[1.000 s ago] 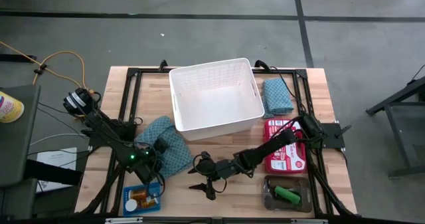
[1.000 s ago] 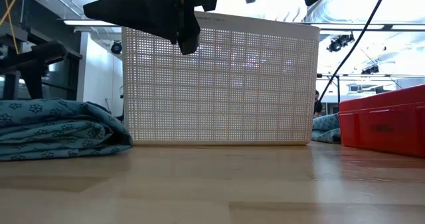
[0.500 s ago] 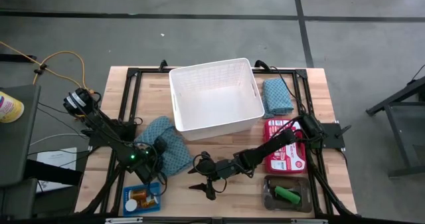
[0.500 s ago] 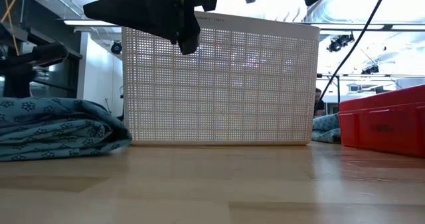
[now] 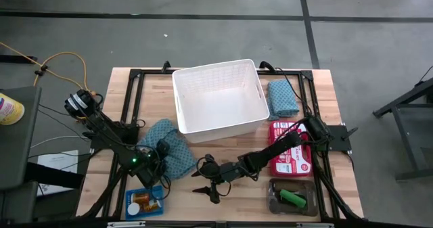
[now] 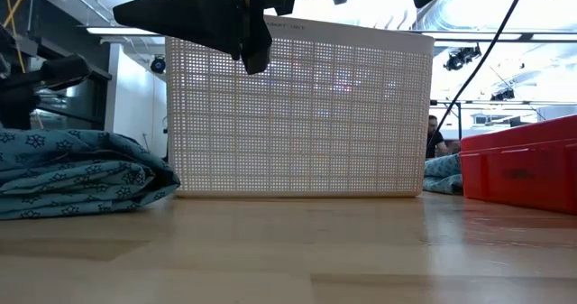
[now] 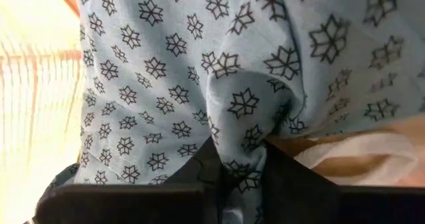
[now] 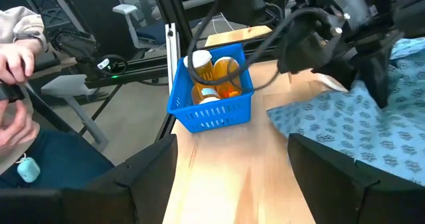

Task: Pick & place medical supplies in basket/bin
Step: Put the left patient gown into the white bin

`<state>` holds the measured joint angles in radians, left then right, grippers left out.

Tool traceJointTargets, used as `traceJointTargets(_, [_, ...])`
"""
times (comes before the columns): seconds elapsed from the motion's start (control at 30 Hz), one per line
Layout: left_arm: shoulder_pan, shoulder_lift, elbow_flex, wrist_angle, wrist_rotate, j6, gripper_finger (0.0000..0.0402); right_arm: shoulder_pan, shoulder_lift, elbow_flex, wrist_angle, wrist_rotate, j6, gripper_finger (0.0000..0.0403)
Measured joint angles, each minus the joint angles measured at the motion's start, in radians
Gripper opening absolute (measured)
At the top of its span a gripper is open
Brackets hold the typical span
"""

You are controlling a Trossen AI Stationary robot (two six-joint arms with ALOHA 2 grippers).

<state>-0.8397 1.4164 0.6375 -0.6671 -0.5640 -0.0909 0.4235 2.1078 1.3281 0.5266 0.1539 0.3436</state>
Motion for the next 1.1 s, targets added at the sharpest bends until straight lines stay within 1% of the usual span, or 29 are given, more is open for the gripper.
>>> traceJointTargets(0.13, [-0.029,-0.030,0.008,0.002,-0.005,-0.041,0.0030,0.000,0.000,0.000,0.000,0.000,0.000,0.0274])
traceJointTargets(0.27, [-0.039,-0.095,0.008,-0.011,-0.008,-0.081,0.0014,0.000,0.000,0.000,0.000,0.000,0.000,0.0274])
traceJointTargets(0.53, [-0.011,-0.296,0.009,-0.053,-0.011,-0.125,0.0012,0.000,0.000,0.000,0.000,0.000,0.000,0.0274])
traceJointTargets(0.77, [0.008,-0.474,0.009,-0.046,-0.014,-0.128,0.0012,0.000,0.000,0.000,0.000,0.000,0.000,0.0274])
traceJointTargets(0.97, [-0.020,-0.605,0.009,0.001,-0.014,-0.128,0.0012,0.000,0.000,0.000,0.000,0.000,0.000,0.0274])
traceJointTargets(1.1, [-0.038,-0.653,0.009,0.001,-0.014,-0.127,0.0012,0.000,0.000,0.000,0.000,0.000,0.000,0.0274])
